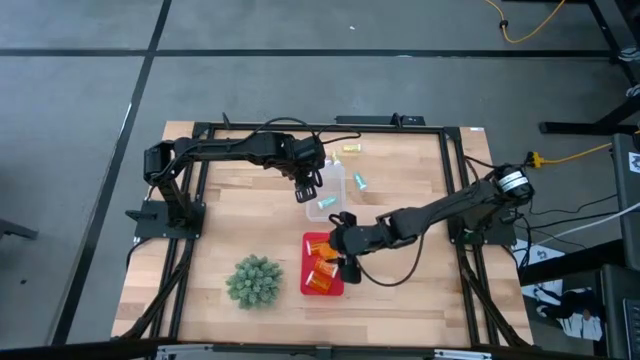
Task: Pick and place medicine bottles into bin by pill shape (circle, oval)
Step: Put the big orange pill bottle into the red bin, then put the small blue pill bottle into the transparent bin
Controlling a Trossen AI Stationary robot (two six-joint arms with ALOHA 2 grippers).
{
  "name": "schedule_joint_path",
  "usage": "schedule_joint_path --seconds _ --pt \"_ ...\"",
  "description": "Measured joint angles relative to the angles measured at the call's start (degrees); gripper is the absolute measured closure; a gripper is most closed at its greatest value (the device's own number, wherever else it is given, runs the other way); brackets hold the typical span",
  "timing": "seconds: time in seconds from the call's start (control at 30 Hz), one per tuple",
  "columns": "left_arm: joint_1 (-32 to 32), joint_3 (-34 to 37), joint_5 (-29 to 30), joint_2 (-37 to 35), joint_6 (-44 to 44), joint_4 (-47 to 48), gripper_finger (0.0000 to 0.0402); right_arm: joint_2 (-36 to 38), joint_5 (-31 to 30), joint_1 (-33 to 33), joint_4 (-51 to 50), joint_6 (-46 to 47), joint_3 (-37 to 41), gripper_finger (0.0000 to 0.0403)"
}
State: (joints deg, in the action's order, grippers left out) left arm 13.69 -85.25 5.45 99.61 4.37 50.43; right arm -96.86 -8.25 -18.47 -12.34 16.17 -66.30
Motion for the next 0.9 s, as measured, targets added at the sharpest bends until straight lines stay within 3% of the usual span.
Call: schedule_joint_path --seconds 0.3,0.47,0.77,0.9 --pt "-0.02 0.0 -0.01 0.0 0.01 0.01 0.0228 1.83 -0.28 0.38 -2.17 -1.6 0.0 0.0151" --pt "0.0 0.0 -0.02 0.02 0.01 0.04 0.0228 2.55 -5.37 0.48 -6.91 -1.69 -0.3 0.0151" --pt "-0.01 0.0 0.0 0.02 0.14 1.02 0.0228 9.4 -31.23 0.8 -24.35 0.27 -2.62 0.0151" --pt "-0.02 0.0 0.0 0.02 0.16 1.01 0.0228 13.59 -38.29 2.95 -32.85 6.29 -2.67 0.0151"
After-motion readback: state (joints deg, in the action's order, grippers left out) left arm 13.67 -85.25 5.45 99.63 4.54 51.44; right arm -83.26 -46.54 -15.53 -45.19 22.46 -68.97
